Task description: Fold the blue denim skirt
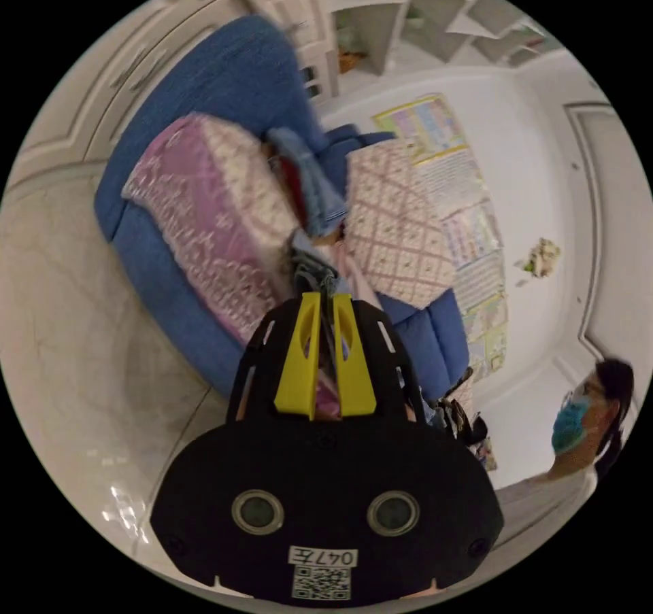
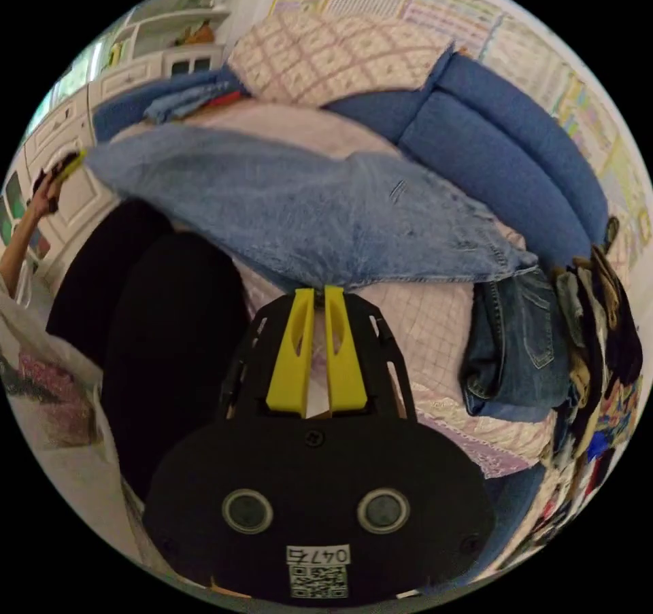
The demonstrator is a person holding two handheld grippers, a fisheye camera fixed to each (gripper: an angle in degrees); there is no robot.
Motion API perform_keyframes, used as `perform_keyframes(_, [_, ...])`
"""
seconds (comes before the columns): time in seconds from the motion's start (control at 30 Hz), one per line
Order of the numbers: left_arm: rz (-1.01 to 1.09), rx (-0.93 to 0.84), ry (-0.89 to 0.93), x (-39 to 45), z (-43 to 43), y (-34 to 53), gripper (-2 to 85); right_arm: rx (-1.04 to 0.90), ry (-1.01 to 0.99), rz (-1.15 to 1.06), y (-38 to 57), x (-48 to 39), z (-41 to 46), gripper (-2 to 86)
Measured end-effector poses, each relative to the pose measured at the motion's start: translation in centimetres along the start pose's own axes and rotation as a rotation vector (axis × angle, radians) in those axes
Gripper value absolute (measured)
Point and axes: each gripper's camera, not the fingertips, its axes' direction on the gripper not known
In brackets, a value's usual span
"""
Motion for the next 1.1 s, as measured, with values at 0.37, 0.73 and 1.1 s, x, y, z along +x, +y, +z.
perform_keyframes(0.37, [-0.293, -0.044, -0.071, -9.8, -3.5, 2.1, 0.6, 0.207, -0.293, -0.444, -31.3, 1.7, -11.8, 1.3])
perform_keyframes(0.73, [-0.267, -0.060, 0.014, -11.1, -8.7, -3.0, 1.1, -0.060, -0.483, -0.682, -63.4, 0.2, -2.1, 3.2])
perform_keyframes(1.1, [-0.238, -0.069, 0.017, -12.3, -14.4, -7.5, 1.4, -0.211, -0.607, -0.762, -78.9, 0.9, -3.9, -0.2])
